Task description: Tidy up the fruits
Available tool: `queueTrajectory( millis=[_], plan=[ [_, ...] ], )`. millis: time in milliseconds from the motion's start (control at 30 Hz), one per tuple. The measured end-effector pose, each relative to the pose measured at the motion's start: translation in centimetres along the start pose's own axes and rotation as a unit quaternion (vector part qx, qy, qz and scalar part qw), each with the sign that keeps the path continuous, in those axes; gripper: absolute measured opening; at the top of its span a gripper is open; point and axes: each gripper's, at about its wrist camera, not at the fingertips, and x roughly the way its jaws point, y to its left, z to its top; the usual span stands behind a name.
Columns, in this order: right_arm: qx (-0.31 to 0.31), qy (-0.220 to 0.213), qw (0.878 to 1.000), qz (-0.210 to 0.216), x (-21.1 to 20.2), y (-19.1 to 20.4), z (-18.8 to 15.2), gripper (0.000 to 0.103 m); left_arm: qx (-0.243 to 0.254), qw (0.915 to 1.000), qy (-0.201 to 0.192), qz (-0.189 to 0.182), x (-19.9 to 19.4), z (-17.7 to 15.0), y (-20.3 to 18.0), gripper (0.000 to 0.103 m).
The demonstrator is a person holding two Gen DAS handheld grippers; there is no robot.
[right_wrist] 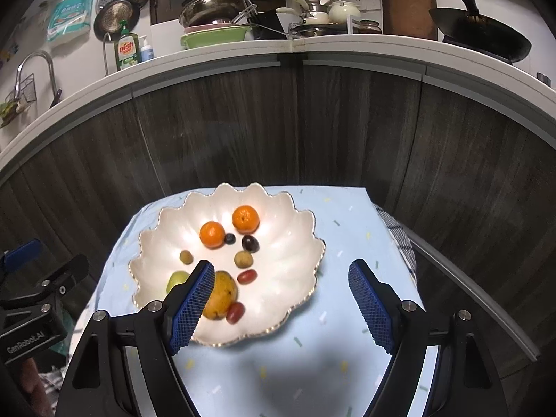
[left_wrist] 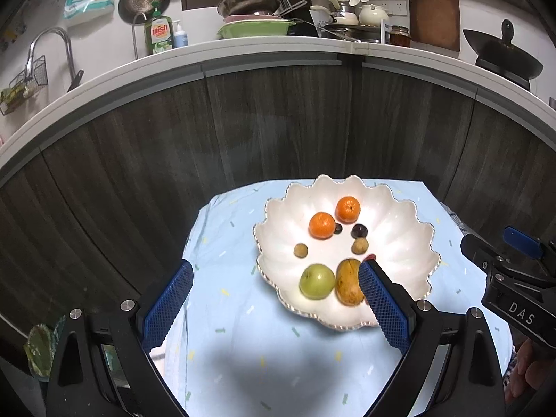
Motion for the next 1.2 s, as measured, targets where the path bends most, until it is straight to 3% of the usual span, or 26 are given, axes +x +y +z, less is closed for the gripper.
queueTrajectory(
  millis=[400, 567, 667, 1200],
  plan=[
    [-0.006, -0.022, 1.0, -0.006, -5.3, -0.1, -3.0, 0.08, 0.007, 0.9999, 0.004, -0.008, -3.9, -3.5, -0.1, 0.1],
    [0.005, -0.02, 1.0, -0.003, -7.2, -0.2, -4.3, 0.081, 0.003, 1.0, 0.004, -0.007, -5.8, -4.9, 0.1, 0.1],
    [0.007, -0.02, 1.0, -0.002, -8.2, -0.1, -5.2, 0.087, 0.005, 0.9999, 0.009, -0.008, -6.7, -5.8, 0.3, 0.1],
    [0.014, -0.023, 1.0, -0.01, -12.7, -0.4, -9.2, 0.088, 0.006, 0.9999, 0.009, -0.011, -10.7, -9.8, 0.3, 0.1]
  ],
)
